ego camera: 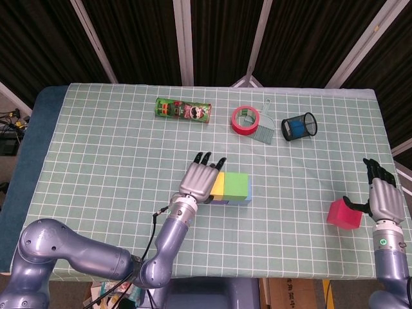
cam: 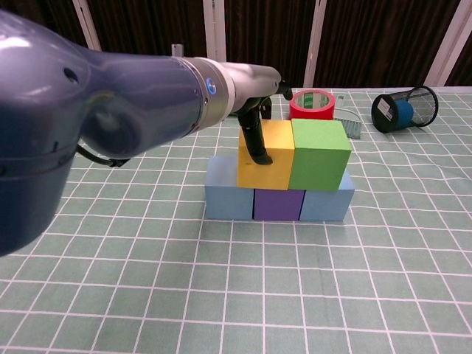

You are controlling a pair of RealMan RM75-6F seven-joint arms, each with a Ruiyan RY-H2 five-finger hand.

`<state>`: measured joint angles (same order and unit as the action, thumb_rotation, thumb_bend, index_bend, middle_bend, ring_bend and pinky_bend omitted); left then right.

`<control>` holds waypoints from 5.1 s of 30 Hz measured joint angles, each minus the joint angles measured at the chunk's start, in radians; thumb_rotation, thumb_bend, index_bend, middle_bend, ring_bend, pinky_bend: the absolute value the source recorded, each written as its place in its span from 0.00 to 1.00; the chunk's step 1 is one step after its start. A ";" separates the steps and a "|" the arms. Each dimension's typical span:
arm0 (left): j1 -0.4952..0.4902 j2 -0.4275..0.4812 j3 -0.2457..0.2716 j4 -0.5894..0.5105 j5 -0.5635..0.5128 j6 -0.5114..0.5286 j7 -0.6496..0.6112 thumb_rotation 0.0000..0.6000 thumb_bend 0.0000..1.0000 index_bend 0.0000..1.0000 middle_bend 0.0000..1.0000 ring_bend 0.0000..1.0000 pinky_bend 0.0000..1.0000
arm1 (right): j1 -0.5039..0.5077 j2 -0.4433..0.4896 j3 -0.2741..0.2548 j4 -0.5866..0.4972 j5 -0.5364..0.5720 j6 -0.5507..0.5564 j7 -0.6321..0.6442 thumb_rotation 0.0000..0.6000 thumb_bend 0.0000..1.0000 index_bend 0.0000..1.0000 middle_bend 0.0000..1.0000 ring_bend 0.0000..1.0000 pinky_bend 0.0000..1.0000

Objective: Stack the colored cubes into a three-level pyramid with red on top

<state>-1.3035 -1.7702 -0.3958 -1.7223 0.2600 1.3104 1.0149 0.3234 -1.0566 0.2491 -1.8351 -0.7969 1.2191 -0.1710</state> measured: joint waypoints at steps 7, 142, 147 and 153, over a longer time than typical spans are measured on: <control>0.003 0.000 0.003 0.003 -0.006 -0.007 0.003 1.00 0.33 0.00 0.30 0.01 0.00 | 0.000 -0.001 0.000 -0.001 0.000 0.002 -0.002 1.00 0.27 0.00 0.02 0.00 0.00; 0.408 0.394 0.254 -0.210 0.491 0.022 -0.446 1.00 0.13 0.00 0.06 0.00 0.00 | 0.001 -0.025 -0.029 0.037 -0.043 0.027 -0.065 1.00 0.27 0.00 0.02 0.00 0.00; 0.534 0.455 0.328 -0.243 0.657 0.159 -0.501 1.00 0.13 0.00 0.05 0.00 0.00 | -0.010 -0.026 -0.049 0.043 -0.095 0.056 -0.087 1.00 0.27 0.00 0.02 0.00 0.00; 0.667 0.507 0.406 -0.252 0.786 0.224 -0.588 1.00 0.13 0.00 0.04 0.00 0.00 | -0.023 -0.020 -0.079 0.063 -0.143 0.062 -0.101 1.00 0.27 0.00 0.02 0.00 0.00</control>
<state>-0.6363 -1.2631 0.0102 -1.9748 1.0457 1.5339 0.4273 0.3002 -1.0768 0.1705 -1.7719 -0.9402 1.2812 -0.2720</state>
